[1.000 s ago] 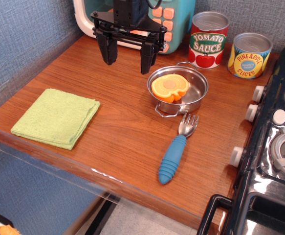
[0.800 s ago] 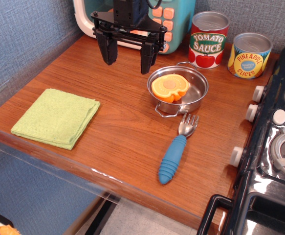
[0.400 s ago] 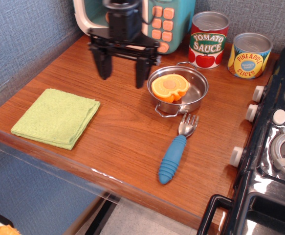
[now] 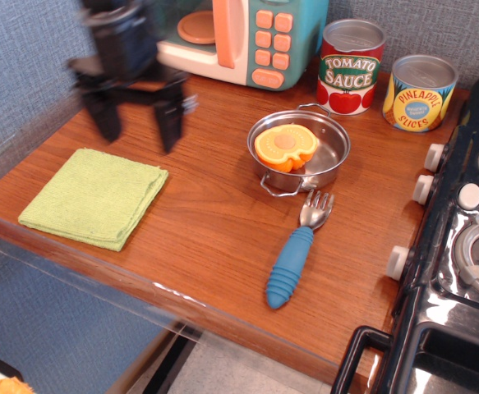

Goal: Move the green towel to the front of the microwave

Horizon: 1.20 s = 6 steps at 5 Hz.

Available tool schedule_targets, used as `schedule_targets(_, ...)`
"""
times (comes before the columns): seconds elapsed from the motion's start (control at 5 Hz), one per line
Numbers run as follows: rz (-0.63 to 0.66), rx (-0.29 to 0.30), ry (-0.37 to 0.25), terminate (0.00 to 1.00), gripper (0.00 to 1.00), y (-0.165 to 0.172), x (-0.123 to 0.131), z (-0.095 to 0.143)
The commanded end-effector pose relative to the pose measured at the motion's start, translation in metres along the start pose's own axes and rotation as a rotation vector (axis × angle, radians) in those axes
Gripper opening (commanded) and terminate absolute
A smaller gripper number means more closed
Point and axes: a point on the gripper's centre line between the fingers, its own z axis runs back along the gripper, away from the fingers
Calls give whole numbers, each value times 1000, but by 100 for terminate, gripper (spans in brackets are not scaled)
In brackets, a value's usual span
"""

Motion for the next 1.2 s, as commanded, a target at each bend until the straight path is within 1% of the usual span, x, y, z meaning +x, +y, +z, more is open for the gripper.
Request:
schedule_targets(0.0, -45, 160, -15, 0, 100, 54, -7, -36)
schedule_targets(0.2, -29, 139, -31, 0, 100, 64, -8, -54)
schedule_targets(0.6, -67, 20, -103, 0, 100, 72, -13, -64)
schedule_targets(0.8, -76, 11, -79, 0, 100, 74, -14, -72)
schedule_targets(1.0, -104, 108, -5, 0, 100, 69, -14, -80)
